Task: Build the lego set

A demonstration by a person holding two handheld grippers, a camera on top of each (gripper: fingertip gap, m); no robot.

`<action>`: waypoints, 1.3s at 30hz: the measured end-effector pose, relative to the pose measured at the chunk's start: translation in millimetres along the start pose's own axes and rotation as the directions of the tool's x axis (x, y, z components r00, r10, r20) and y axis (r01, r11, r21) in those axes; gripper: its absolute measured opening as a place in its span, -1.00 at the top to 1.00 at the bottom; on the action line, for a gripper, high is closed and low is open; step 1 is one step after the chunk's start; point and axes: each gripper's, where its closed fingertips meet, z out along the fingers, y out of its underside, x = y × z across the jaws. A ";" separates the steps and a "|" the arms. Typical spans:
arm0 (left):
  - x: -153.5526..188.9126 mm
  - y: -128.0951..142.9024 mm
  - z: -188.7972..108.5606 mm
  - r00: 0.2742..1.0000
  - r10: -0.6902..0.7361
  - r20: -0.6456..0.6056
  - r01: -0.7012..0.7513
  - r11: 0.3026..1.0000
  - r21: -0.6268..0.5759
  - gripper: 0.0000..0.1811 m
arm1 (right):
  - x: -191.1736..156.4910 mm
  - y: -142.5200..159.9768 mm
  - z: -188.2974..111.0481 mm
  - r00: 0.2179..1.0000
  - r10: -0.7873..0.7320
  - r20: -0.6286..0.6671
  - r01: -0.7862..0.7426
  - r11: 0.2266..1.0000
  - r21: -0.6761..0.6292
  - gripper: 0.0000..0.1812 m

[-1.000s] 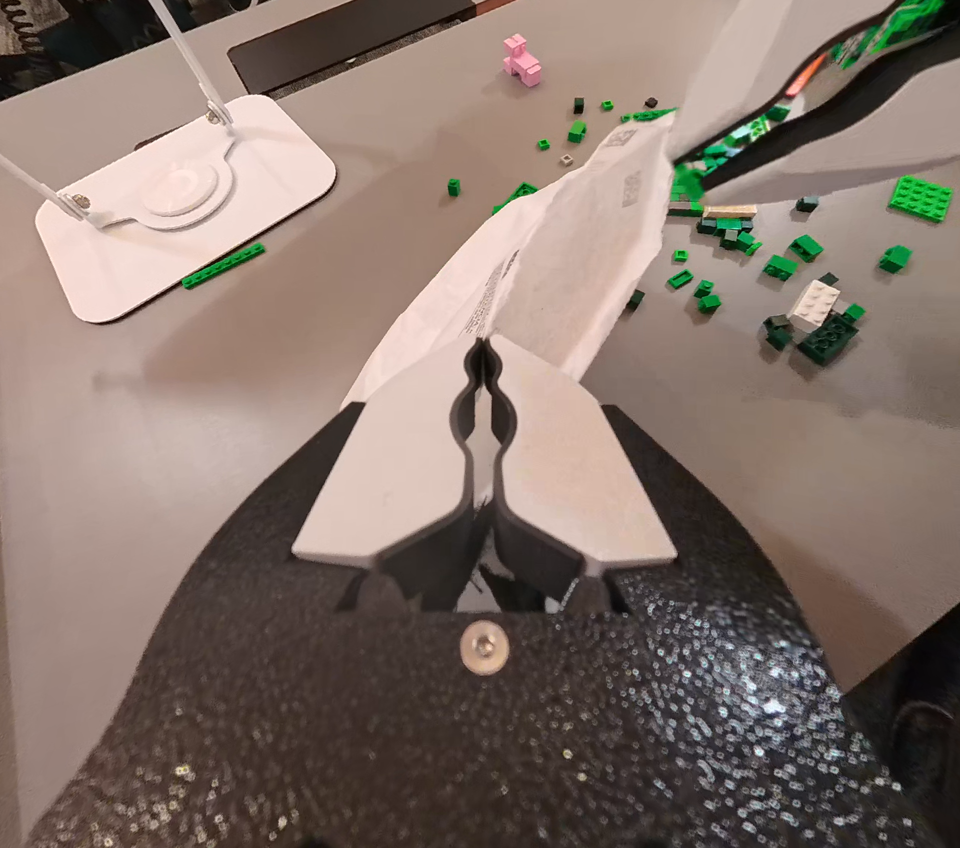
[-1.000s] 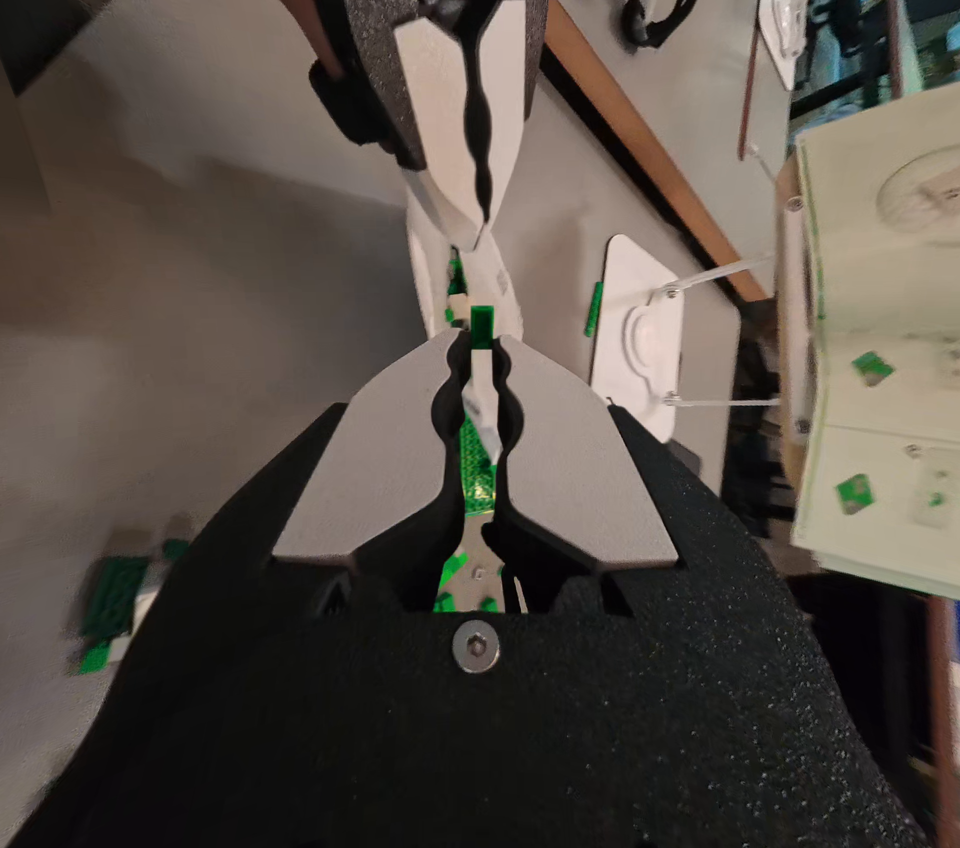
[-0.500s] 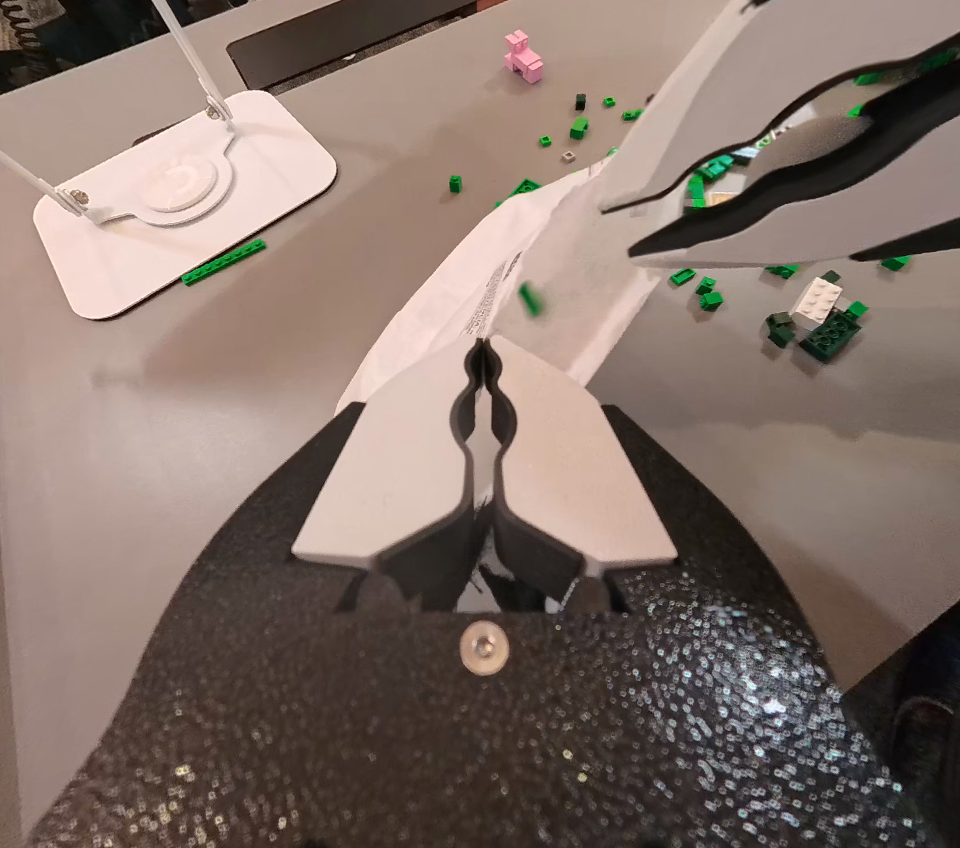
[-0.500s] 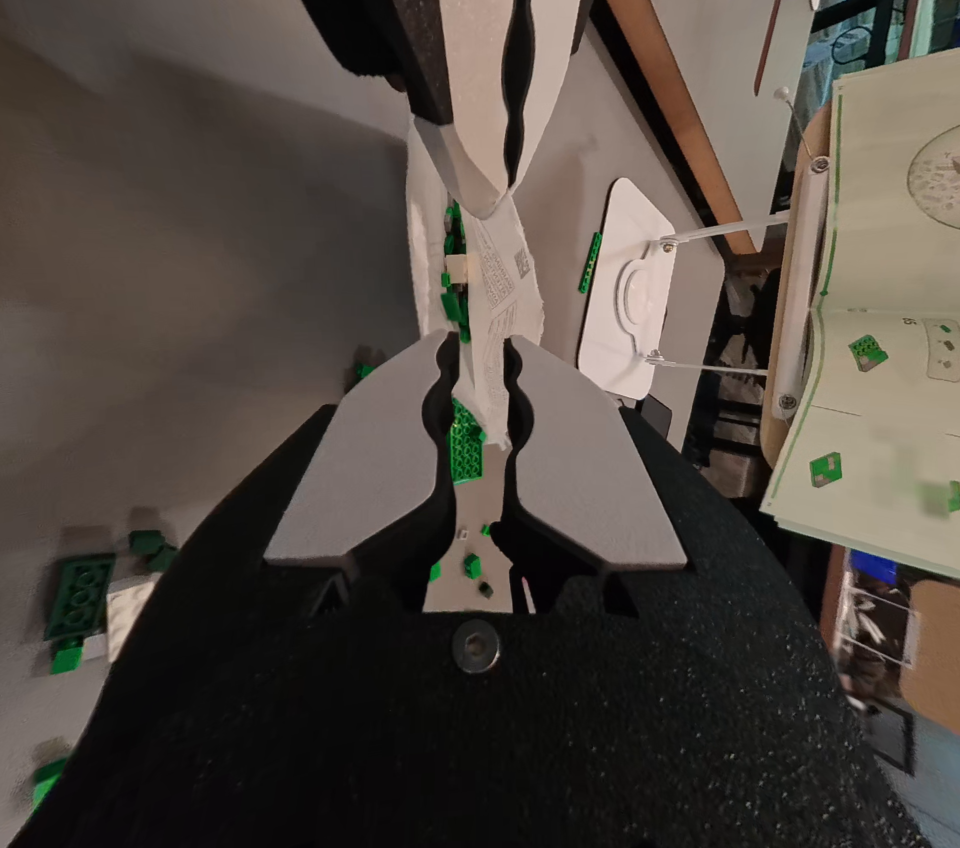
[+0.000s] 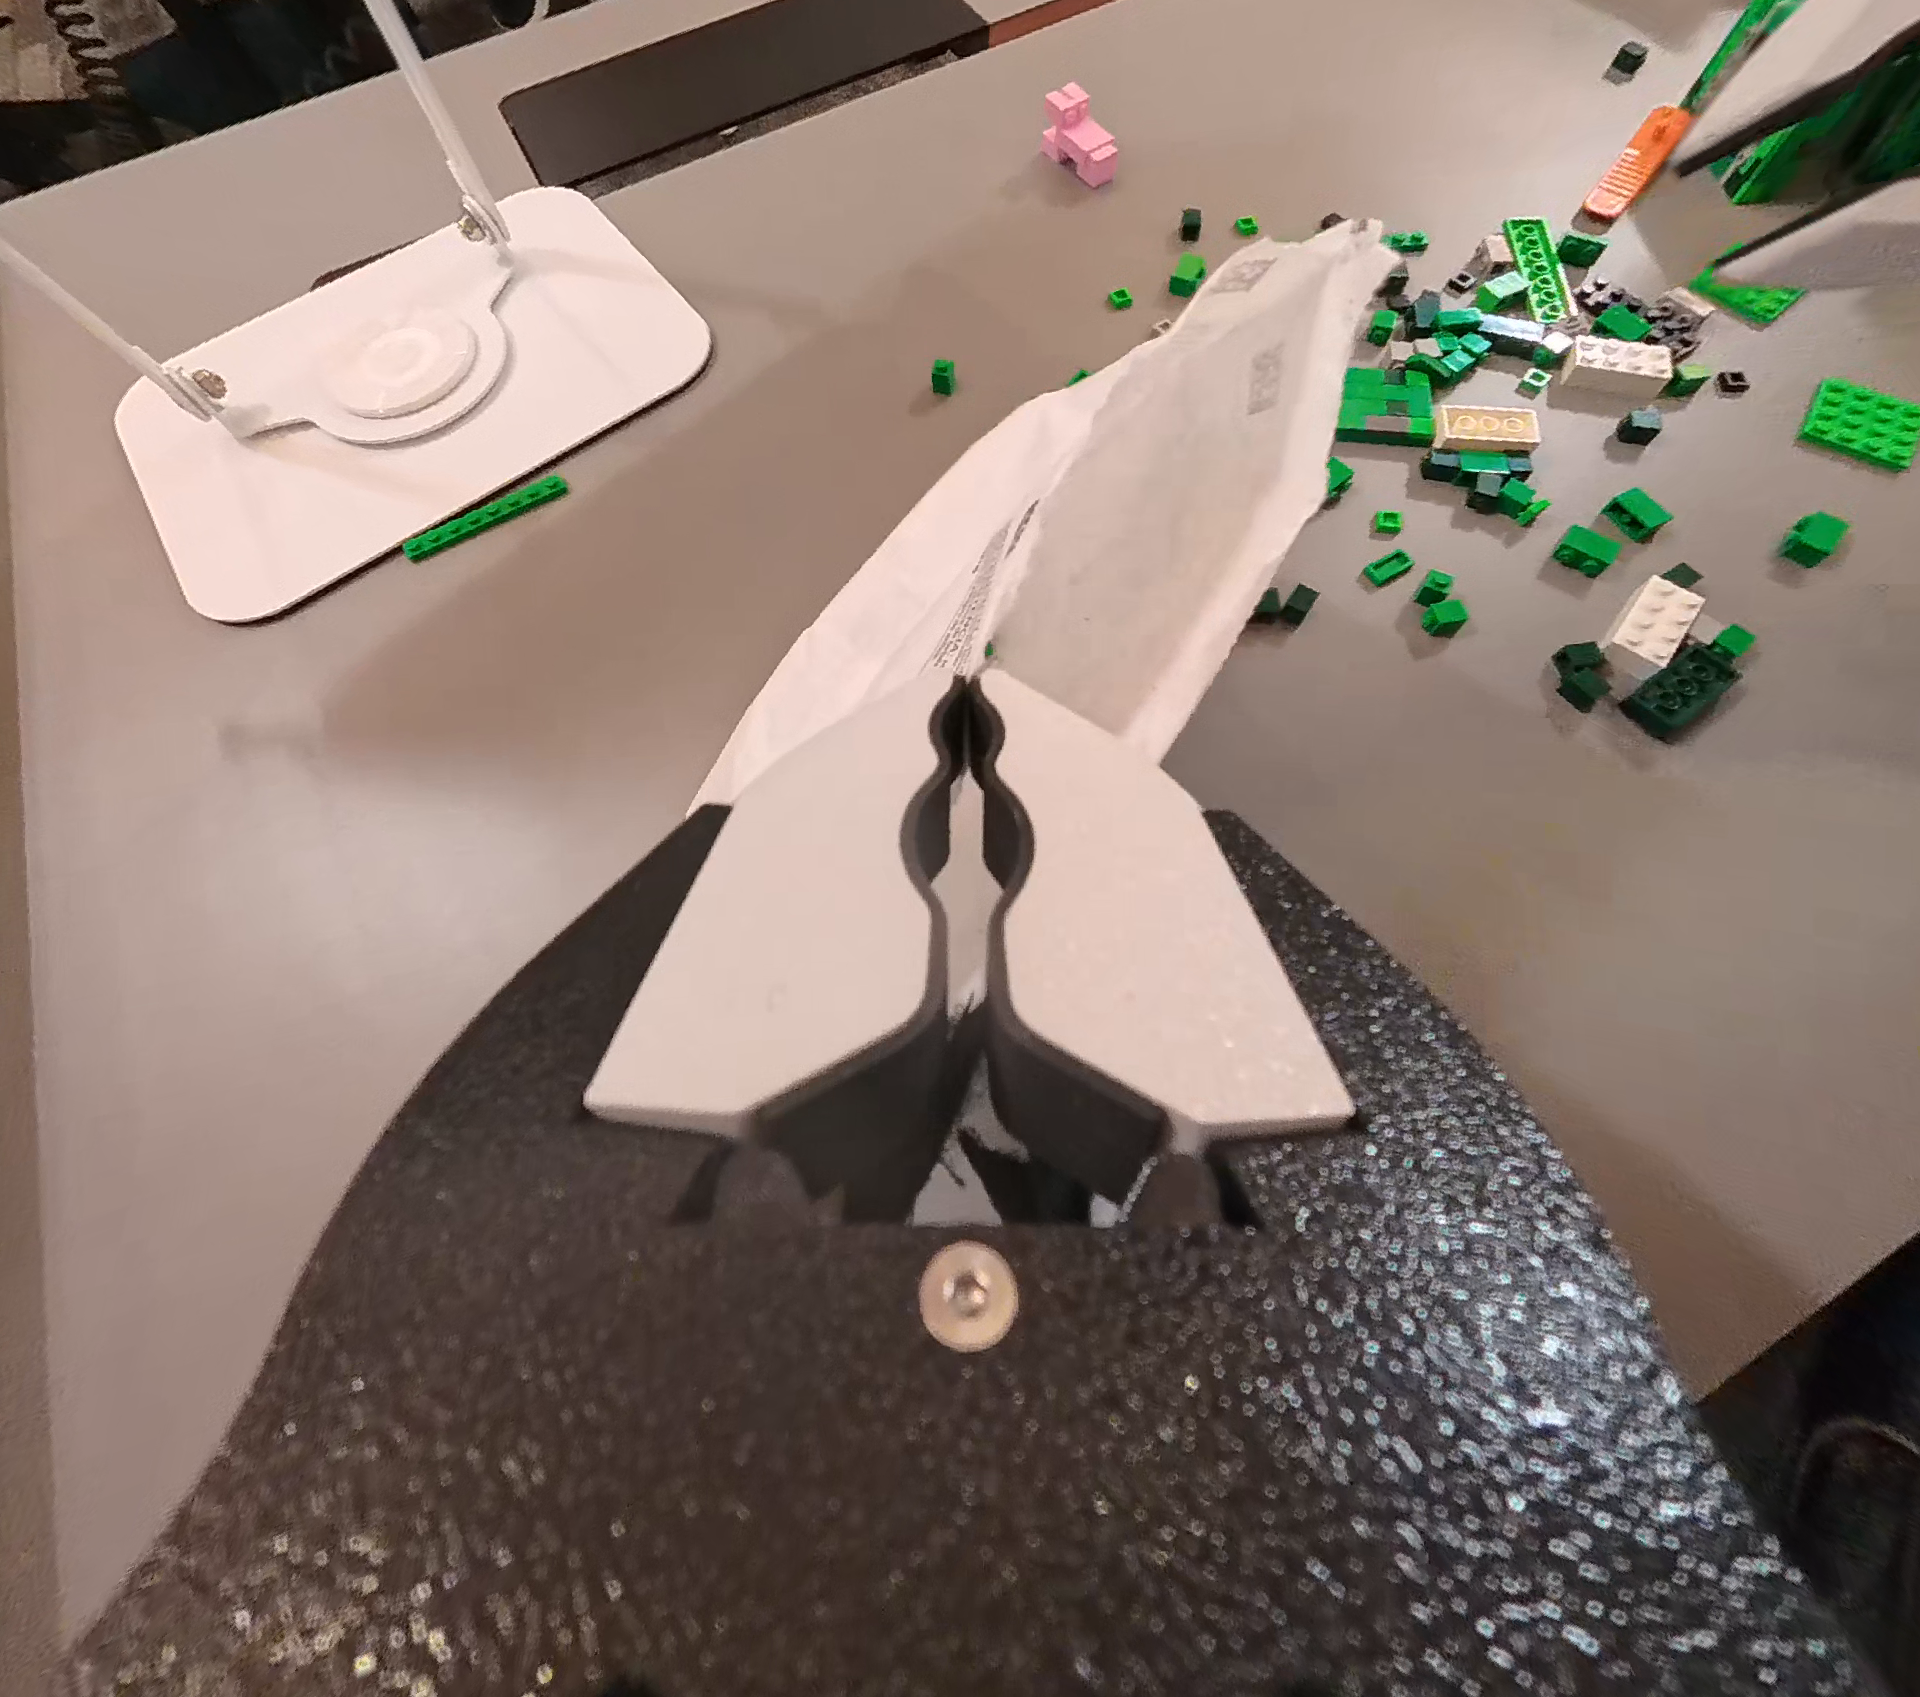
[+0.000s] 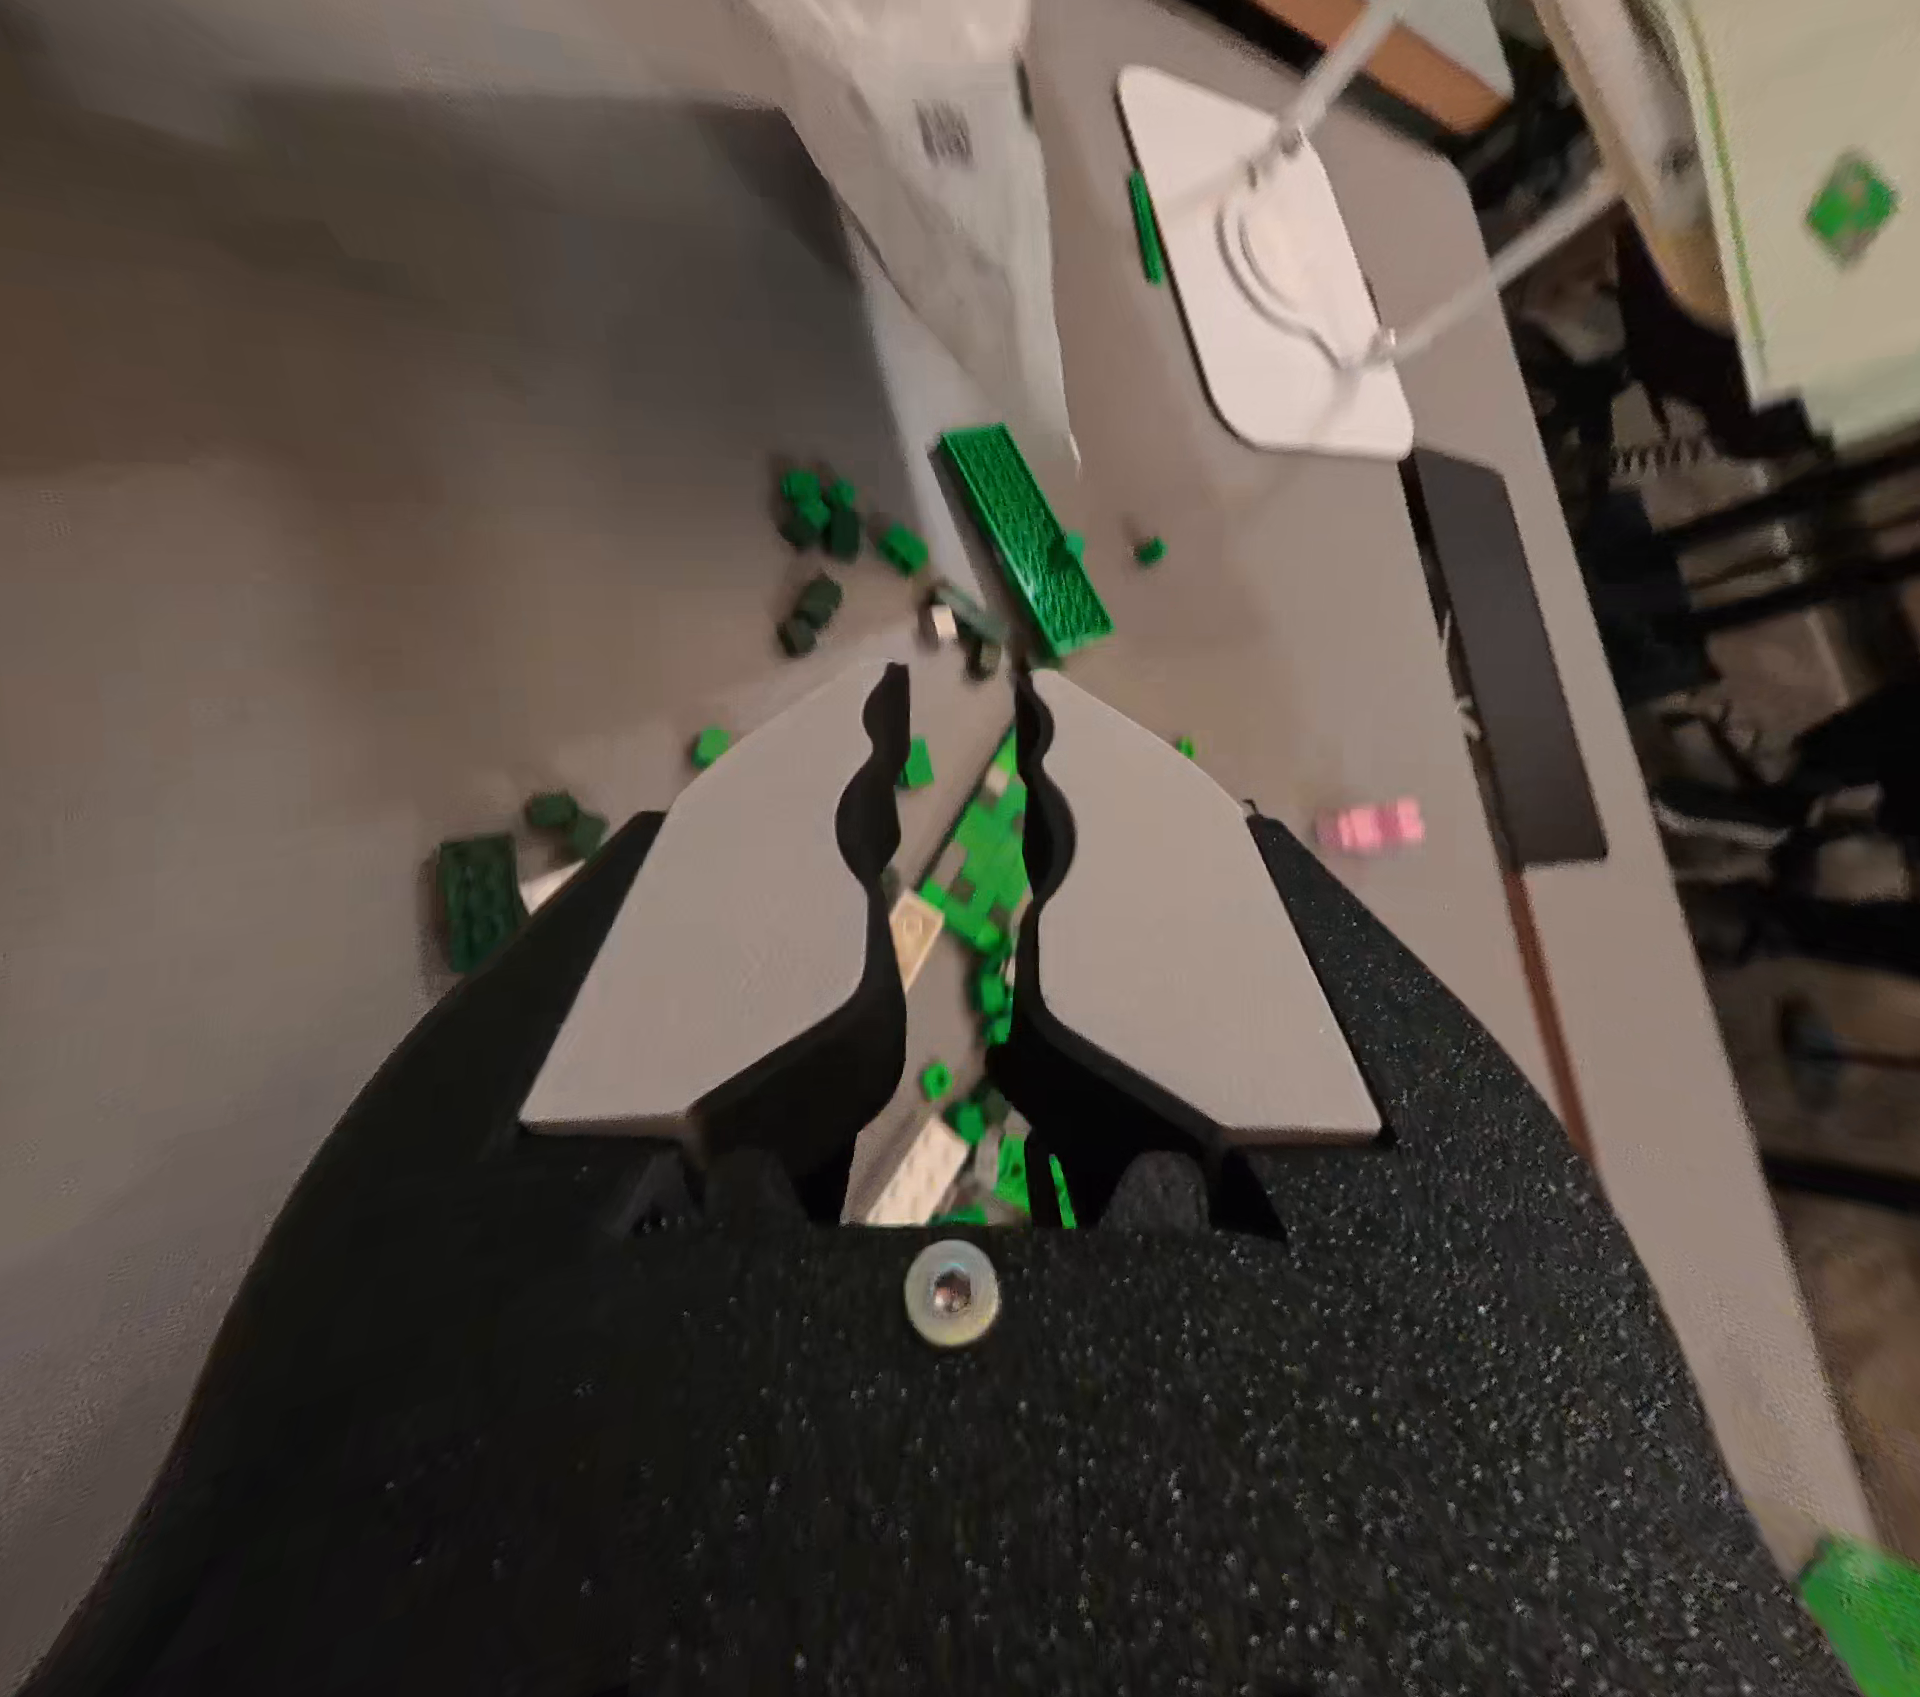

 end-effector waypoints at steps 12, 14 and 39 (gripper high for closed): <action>-18.4 -1.8 -13.9 0.997 -0.020 0.076 0.019 1.000 0.023 1.00 | 12.4 66.2 38.8 0.985 0.151 0.082 -0.133 0.973 -0.191 0.60; -22.5 -1.5 -17.9 0.996 -0.029 0.083 0.027 0.999 0.030 1.00 | 20.5 72.2 43.6 0.989 0.137 0.060 -0.120 0.966 -0.231 0.60; -6.7 1.2 -4.4 1.000 -0.017 0.012 0.017 1.000 0.006 1.00 | -65.7 182.0 -68.0 0.619 0.666 -0.416 -0.784 0.554 -0.281 0.39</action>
